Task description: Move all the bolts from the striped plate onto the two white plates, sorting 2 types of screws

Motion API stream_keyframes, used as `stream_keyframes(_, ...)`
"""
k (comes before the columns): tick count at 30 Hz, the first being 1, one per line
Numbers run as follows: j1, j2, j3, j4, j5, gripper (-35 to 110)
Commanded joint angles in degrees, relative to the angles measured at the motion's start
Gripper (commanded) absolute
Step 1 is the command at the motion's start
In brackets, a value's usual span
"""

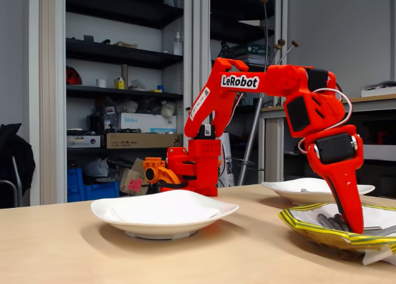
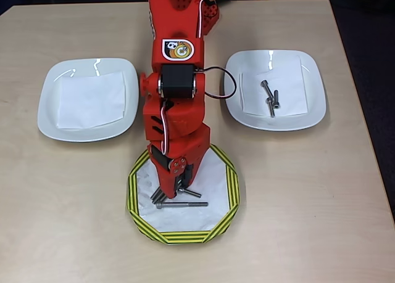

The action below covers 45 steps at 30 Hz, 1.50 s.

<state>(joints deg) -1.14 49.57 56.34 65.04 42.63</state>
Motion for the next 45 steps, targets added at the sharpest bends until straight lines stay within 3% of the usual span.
stream_keyframes(1,-0.7,-0.8,-3.4,2.1,1.2,8)
stream_keyframes(6,-0.9,-1.2,-4.7,4.0,3.3,0)
stream_keyframes(26,-4.8,11.3,-5.4,19.0,9.2,0)
stream_keyframes(34,-14.1,24.2,5.1,23.5,26.0,0)
stream_keyframes(45,-32.0,42.9,35.2,11.2,58.2,0)
